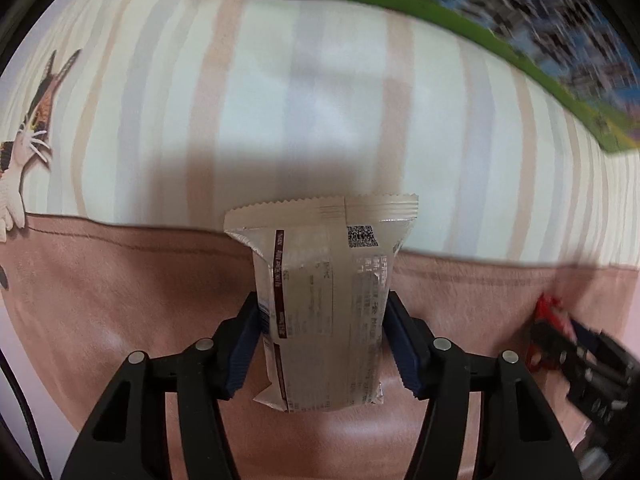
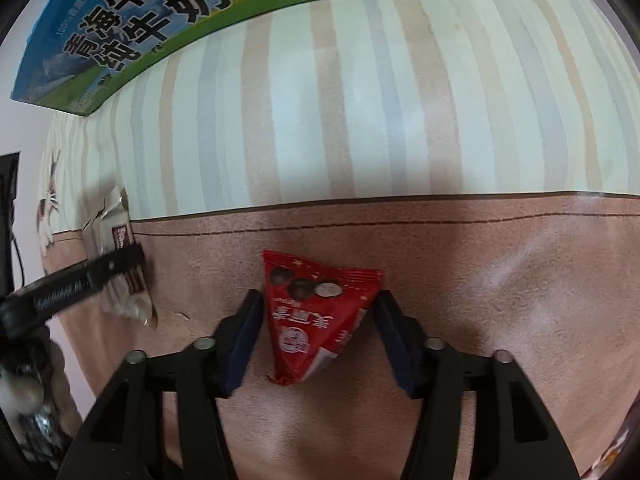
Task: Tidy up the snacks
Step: 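Carry both snacks into the box and open both tools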
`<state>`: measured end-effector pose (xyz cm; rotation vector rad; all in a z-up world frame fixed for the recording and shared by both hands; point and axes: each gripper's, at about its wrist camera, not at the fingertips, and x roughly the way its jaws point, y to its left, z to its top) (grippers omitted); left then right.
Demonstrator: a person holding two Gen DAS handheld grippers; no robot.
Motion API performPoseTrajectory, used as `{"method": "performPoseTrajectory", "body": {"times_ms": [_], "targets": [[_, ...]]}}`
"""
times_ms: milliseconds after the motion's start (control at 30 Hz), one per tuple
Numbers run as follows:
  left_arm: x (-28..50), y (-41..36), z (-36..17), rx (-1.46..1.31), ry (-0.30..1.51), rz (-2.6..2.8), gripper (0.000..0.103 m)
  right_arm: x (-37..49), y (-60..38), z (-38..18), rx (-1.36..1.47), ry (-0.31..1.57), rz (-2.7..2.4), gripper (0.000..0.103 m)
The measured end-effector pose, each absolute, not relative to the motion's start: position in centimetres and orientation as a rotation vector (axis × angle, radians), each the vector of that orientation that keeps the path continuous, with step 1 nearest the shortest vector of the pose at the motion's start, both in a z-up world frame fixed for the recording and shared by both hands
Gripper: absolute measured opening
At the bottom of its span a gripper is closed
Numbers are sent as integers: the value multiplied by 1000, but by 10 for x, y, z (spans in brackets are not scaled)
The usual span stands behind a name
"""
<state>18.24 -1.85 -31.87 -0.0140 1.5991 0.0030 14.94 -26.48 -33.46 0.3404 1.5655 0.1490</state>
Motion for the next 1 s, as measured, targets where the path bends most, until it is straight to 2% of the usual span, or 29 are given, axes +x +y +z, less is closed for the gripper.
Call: {"method": "performPoseTrajectory", "body": {"times_ms": [267, 367, 767, 1000], "targets": [[172, -61, -313, 31, 1592, -59, 56, 146, -254, -328, 328, 1531, 153, 46], [172, -68, -304, 39, 1577, -92, 56, 135, -258, -307, 333, 1509, 165, 45], [172, -114, -202, 46, 1383, -219, 56, 145, -266, -225, 315, 1342, 248, 44], [201, -109, -146, -5, 1300, -285, 56, 154, -284, -161, 346, 1224, 289, 44]]}}
